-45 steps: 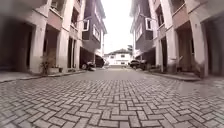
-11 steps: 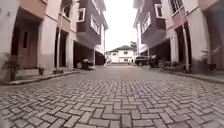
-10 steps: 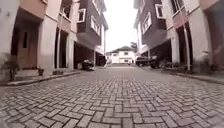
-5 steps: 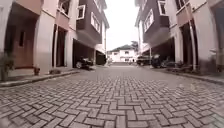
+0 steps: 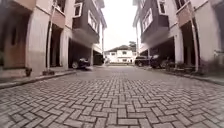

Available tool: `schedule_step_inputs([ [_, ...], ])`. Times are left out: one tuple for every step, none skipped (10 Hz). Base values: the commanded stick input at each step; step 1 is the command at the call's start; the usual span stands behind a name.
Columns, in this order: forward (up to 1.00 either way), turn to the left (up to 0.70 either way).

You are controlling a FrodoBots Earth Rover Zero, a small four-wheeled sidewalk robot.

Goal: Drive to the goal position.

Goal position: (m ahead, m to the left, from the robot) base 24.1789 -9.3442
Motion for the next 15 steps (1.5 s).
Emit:
schedule_step_inputs([
  [0.70, 0.00],
  [0.70, 0.00],
  [0.70, 0.00],
  [0.70, 0.00],
  [0.70, 0.00],
  [0.70, 0.00],
  [0.70, 0.00],
  [0.70, 0.00],
  [0.70, 0.00],
  [0.70, 0.00],
  [0.70, 0.00],
  [0.70, 0.00],
  [0.70, 0.00],
  [0.70, 0.00],
  [0.70, 0.00],
])
